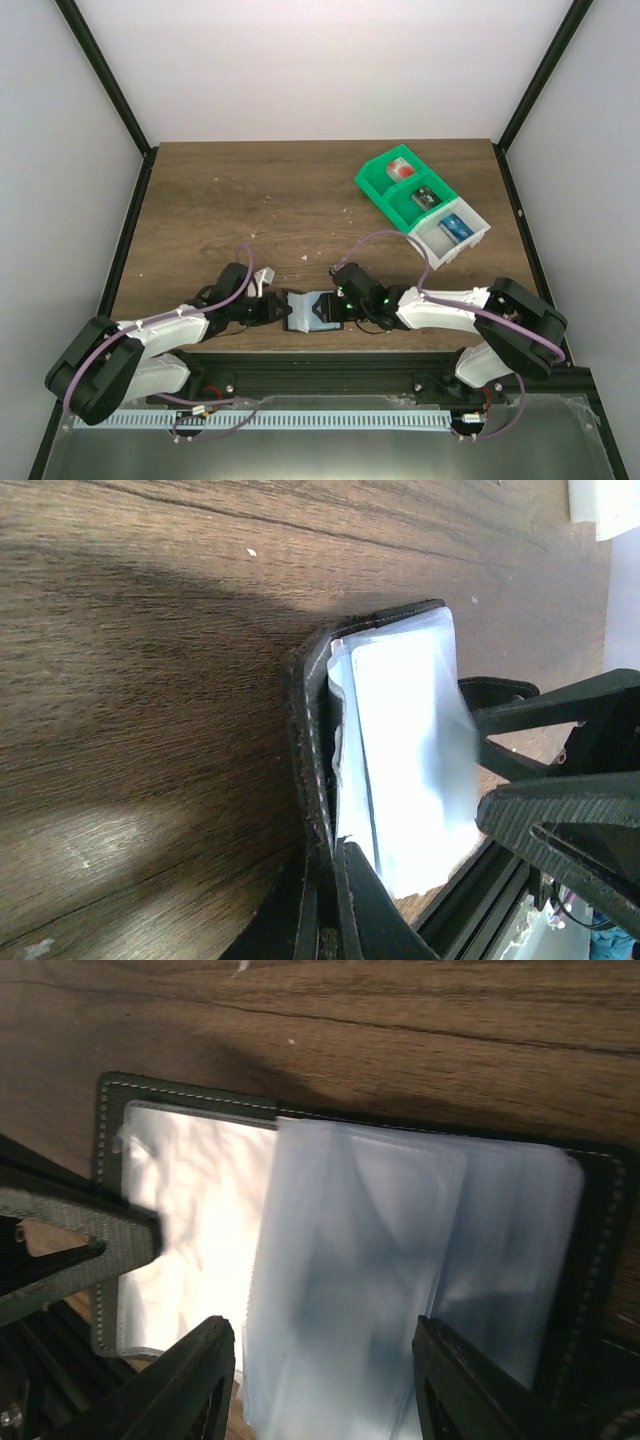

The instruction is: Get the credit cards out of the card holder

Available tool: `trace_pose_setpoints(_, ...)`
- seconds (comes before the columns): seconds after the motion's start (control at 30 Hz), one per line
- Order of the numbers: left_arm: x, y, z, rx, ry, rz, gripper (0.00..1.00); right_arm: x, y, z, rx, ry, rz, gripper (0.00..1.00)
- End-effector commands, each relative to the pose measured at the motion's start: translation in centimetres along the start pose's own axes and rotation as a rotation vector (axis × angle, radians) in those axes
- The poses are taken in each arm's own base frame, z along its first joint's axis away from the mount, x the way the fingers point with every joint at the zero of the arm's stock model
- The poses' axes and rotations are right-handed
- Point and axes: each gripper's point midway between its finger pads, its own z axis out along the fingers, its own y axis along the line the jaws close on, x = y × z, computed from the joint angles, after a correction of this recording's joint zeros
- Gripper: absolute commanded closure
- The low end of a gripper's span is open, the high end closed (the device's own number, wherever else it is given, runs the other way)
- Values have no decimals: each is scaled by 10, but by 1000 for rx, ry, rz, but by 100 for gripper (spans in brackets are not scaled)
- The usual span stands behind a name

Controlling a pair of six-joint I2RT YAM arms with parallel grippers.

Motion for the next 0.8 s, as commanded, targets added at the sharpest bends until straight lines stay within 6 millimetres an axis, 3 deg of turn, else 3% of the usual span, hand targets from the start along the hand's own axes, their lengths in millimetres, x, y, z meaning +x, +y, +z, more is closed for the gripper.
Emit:
trace_pose_setpoints(0.0,1,-1,2,21,7,2,100,-4,17,3,-79,8,-7,49)
trace_pose_setpoints(0.3,2,-2,2,28,8,-5,100,-5,35,2,-163,24,-24,49)
trace_pose_setpoints(0.53,1,-3,3,31,7,-11,100,0,70,-8,-362,46,-73,49)
trace_pose_setpoints(0.77,3,-2,3,35,11,-17,100,-12,11,-18,-32,-53,-18,49)
